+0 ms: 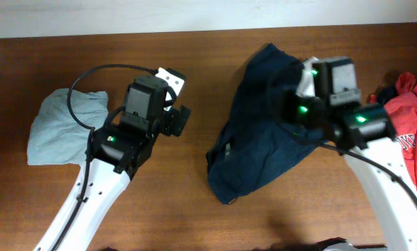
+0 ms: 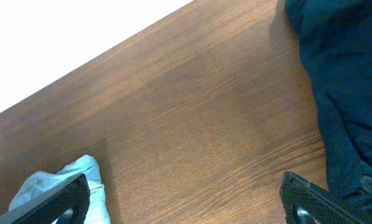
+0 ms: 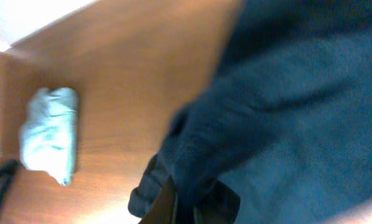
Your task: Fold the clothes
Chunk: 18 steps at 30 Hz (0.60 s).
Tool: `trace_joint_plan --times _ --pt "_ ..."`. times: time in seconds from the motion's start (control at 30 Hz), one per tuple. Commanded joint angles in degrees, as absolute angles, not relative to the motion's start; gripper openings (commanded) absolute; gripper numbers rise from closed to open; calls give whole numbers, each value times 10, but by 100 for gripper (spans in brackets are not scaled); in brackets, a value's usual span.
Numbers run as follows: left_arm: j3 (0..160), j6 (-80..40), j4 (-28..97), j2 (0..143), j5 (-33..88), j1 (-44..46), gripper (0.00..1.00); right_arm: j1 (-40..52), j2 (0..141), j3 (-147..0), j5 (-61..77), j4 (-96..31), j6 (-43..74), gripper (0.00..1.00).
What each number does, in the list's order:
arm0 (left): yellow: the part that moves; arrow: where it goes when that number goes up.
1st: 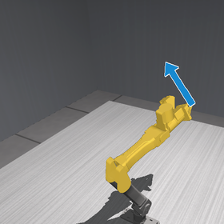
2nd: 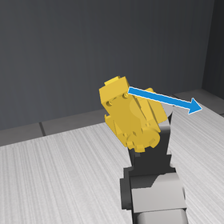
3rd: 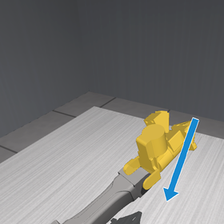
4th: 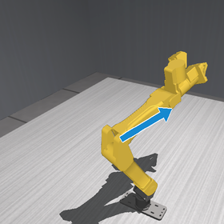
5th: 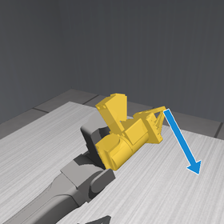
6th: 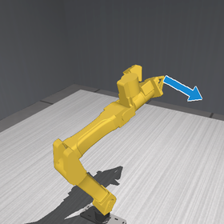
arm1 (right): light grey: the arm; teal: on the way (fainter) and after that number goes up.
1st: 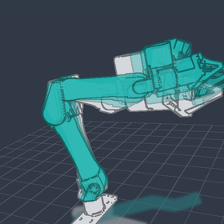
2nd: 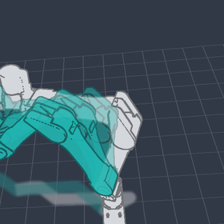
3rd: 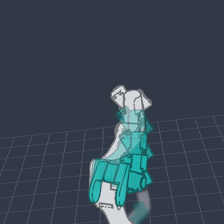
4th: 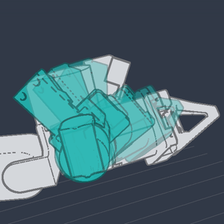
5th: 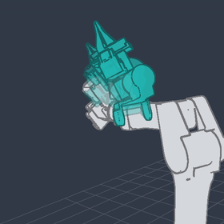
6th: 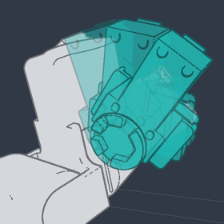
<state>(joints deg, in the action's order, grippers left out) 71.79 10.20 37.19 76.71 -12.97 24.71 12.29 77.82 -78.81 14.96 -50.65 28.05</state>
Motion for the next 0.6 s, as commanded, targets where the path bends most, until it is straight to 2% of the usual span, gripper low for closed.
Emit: trace_joint_plan --times 0.0,0.2,0.3,0.37,0.47,0.53,0.57 --pt "730 92 375 754 -138 244 97 188 840 -794 170 -390 276 5" --pt "730 85 398 752 -159 244 97 287 1003 -794 174 -128 259 8" --pt "730 82 408 750 -185 244 97 310 1072 -794 209 -50 227 15" --pt "730 82 408 750 -184 244 97 315 1100 -794 232 -47 214 21" --pt "730 81 407 750 -182 244 97 308 1092 -794 236 -86 180 44" --pt "730 82 404 750 -182 244 98 285 1063 -794 229 -141 157 52" --pt "730 82 403 750 -182 244 99 273 1049 -794 225 -164 154 53"
